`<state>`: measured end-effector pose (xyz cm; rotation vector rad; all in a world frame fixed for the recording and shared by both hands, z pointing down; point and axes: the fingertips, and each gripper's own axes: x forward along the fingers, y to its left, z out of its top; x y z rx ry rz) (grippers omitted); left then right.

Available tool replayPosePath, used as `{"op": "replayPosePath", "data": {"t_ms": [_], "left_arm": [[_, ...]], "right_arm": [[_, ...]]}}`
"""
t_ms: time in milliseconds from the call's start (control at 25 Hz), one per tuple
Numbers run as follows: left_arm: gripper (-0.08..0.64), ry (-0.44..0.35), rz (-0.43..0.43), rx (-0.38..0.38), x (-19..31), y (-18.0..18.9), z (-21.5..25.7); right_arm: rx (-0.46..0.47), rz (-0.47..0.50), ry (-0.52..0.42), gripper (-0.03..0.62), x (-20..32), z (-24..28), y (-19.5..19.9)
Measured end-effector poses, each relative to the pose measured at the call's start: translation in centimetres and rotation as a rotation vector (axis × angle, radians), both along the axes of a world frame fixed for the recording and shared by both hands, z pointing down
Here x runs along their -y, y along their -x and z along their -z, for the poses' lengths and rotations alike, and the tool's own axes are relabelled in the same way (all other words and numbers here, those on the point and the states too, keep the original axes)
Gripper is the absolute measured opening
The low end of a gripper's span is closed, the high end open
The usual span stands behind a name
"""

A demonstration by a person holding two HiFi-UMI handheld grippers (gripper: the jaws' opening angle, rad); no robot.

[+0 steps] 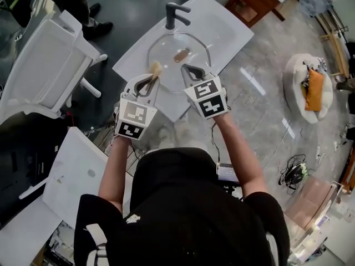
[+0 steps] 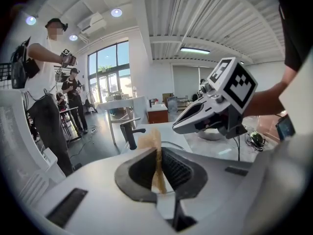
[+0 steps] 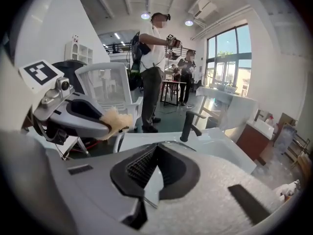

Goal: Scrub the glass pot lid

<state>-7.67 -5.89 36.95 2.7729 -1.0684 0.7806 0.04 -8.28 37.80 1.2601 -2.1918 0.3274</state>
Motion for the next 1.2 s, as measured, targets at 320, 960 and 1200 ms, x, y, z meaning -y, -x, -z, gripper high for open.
{"op": "replayPosePath", "data": {"t_ms": [320,960,1200], "left_arm": [[0.02,-0.111,0.009,-0.111,-1.4,1.1,6.1],[0.02,-0.254,0.113,-0.226,-2.8,1.7,13.4],[0.02,-0.282,0.137,-0.243,-5.7,0.7,15.2]], "right_arm": [[0.083,-0.045,-0.163,0.0,-2.0,7.0,1.9],[0.159,-0.026,-0.339,0.0,-4.4,14.1,1.5],[0.18,-0.016,-0.379,0.0,-7.5,16.5,0.3]]}}
